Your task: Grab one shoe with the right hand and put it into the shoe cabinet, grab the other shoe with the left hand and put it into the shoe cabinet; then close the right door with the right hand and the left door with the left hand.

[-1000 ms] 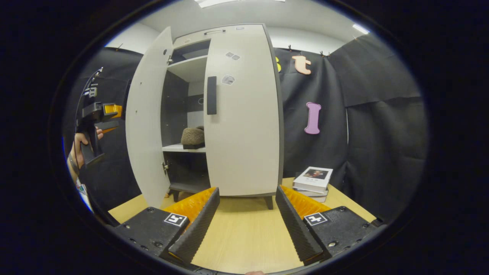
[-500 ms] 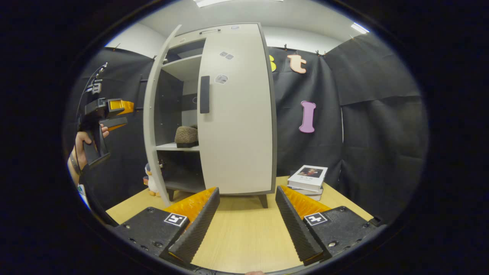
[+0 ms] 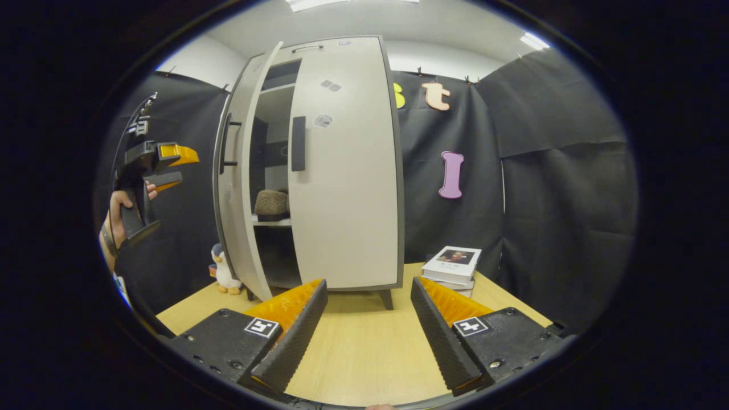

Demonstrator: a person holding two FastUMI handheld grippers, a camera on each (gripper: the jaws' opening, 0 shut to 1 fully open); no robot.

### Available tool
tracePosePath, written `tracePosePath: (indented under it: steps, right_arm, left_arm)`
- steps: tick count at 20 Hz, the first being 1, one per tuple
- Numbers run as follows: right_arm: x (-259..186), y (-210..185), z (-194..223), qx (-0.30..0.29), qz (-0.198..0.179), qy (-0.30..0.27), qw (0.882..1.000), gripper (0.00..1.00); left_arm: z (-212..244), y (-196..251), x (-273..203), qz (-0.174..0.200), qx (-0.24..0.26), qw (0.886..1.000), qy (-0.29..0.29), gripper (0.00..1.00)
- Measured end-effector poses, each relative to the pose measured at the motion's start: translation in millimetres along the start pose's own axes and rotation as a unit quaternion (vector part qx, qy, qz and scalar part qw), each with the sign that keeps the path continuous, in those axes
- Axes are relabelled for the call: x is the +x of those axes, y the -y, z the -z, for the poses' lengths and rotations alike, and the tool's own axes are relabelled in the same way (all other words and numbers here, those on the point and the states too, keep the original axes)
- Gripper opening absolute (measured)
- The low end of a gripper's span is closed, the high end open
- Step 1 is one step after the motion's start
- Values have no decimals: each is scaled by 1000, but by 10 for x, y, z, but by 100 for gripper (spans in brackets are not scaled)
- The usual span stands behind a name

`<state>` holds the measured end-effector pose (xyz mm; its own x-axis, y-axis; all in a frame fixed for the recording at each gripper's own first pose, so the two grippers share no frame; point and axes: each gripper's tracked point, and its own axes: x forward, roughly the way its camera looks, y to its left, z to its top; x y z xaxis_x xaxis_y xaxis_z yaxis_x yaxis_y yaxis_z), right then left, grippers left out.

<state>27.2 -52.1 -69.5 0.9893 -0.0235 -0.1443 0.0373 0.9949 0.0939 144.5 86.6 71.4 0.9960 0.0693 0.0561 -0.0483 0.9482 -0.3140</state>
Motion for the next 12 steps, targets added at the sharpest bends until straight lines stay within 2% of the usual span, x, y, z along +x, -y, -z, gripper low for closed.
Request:
tracePosePath:
  steps: [4,5,6,12]
  right_arm:
    - [-15,-35,31,4,-5,-3,1000,96]
    - [-12,-47,47,3,-7,-5,1000,97]
    - [-15,-59,67,2,-9,-7,1000,96]
    - [-21,-132,166,1,-23,-20,1000,96]
  left_arm:
    - [43,-63,-337,-15,33,999,3,100]
    - [84,-37,-417,-17,39,999,0,95]
    - [131,0,-509,-17,43,999,-2,95]
    - [445,453,-958,21,69,997,-10,95]
